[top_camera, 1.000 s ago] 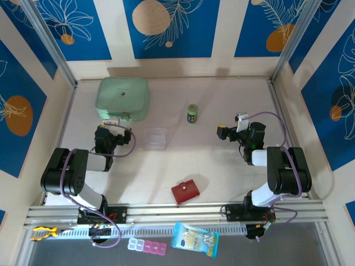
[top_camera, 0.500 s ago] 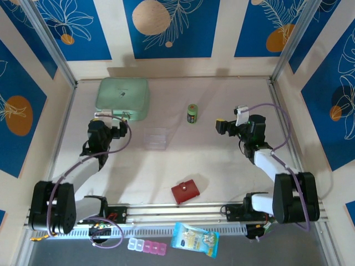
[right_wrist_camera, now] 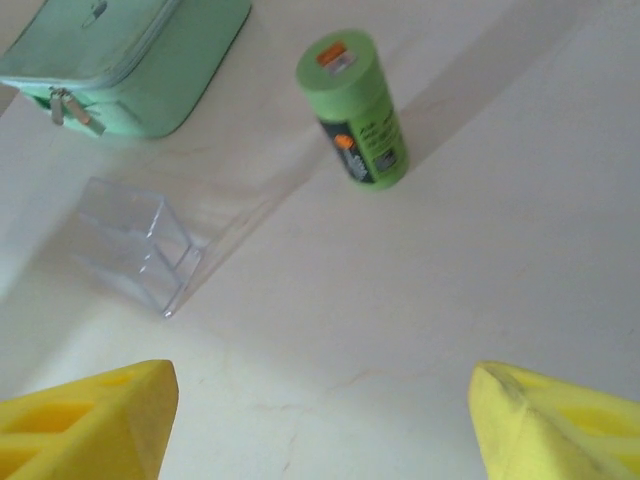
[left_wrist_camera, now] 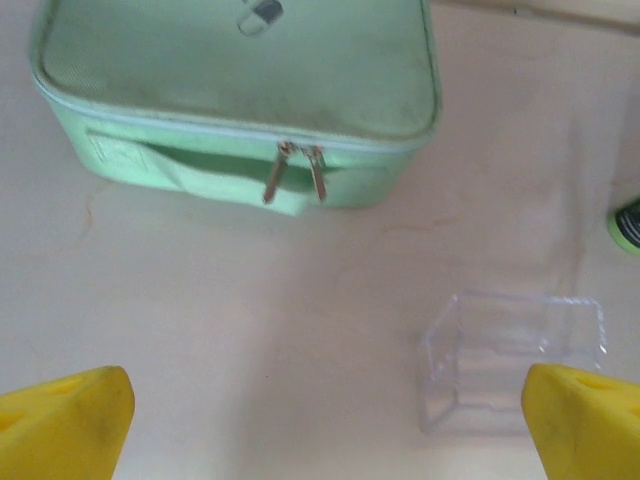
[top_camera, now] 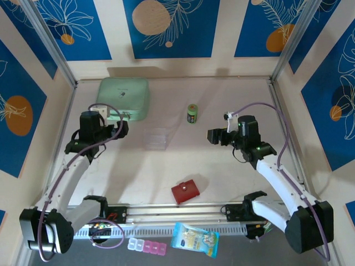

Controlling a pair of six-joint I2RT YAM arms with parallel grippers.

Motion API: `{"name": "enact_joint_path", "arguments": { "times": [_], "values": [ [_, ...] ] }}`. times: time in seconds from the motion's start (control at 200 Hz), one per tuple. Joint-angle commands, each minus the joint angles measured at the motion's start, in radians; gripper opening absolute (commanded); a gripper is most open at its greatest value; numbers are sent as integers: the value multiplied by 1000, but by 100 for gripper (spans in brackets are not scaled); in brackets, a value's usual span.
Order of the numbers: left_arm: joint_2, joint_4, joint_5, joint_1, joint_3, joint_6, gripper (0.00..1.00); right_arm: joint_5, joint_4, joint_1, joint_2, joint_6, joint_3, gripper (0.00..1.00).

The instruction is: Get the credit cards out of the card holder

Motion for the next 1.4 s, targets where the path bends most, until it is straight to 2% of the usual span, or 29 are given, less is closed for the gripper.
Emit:
{"name": "enact_joint_path", "arguments": {
  "times": [0.0, 0.165, 0.255, 0.45, 0.6, 0.73, 0.88, 0.97, 1.18, 1.255, 1.395],
  "values": [
    [29, -207, 101, -7, 61, -31, 98, -18, -209, 31, 7, 108, 67, 72],
    [81, -248, 88, -7, 83, 17, 97, -93, -313, 72, 69, 122, 118, 61],
    [87, -236, 53, -8, 64, 34, 97, -88, -392, 113, 105, 132, 148, 60],
    [72, -243, 17, -8, 47, 50, 98, -70, -504, 242, 145, 159, 174, 61],
    [57, -259, 11, -8, 37, 54, 99, -31, -599, 329, 154, 270, 184, 61],
    [35, -264, -33, -7, 36, 54, 100, -14, -625, 473, 159, 262, 191, 68],
    [22, -256, -47, -8, 36, 55, 100, 47, -548, 616, 161, 40, 193, 74],
    [20, -254, -53, -7, 38, 57, 100, -66, -468, 638, 162, -142, 193, 77],
    [8, -256, -75, -7, 34, 60, 100, -125, -519, 719, 218, -668, 186, 84],
    [3, -253, -74, -8, 31, 62, 100, -121, -540, 724, 250, -777, 194, 84],
    [4, -247, -58, -7, 30, 62, 100, -149, -555, 739, 309, -889, 221, 86]
  ]
}}
